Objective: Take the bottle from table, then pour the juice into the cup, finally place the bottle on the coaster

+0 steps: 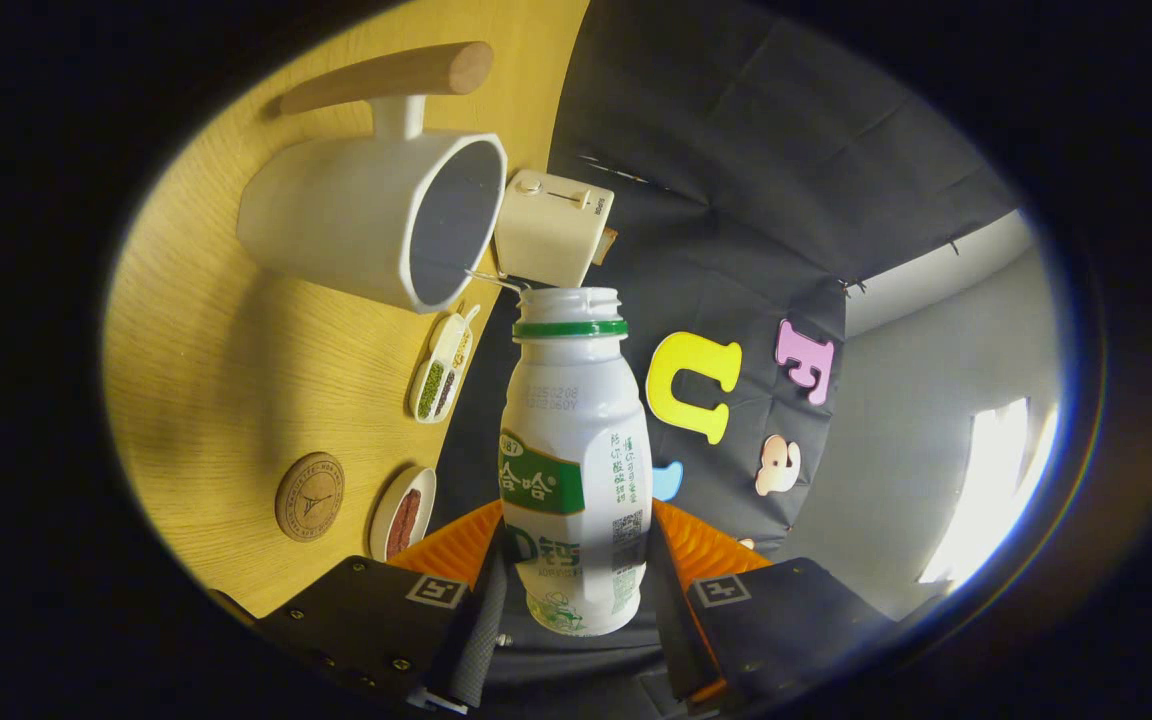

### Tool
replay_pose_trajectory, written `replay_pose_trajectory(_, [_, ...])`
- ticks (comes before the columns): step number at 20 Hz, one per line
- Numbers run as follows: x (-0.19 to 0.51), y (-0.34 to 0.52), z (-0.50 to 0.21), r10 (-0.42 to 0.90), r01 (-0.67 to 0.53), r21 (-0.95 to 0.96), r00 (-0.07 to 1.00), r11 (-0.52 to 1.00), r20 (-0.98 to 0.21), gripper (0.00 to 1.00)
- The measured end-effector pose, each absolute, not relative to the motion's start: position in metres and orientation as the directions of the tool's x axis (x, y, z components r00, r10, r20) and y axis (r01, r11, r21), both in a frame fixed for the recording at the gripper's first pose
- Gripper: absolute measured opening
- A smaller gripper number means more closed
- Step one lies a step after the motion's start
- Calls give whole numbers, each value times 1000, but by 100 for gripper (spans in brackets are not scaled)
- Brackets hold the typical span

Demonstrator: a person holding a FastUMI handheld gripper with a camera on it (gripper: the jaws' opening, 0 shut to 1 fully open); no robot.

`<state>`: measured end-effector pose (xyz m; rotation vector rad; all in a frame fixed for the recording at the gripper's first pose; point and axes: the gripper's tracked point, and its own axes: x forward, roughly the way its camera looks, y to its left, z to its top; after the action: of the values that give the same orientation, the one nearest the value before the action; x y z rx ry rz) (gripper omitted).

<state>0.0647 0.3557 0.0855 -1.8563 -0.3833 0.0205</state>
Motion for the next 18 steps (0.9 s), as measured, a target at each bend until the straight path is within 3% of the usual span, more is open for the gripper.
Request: replay_pose_trajectory(18, [61, 360, 90, 299, 266, -917, 938, -296, 176, 67])
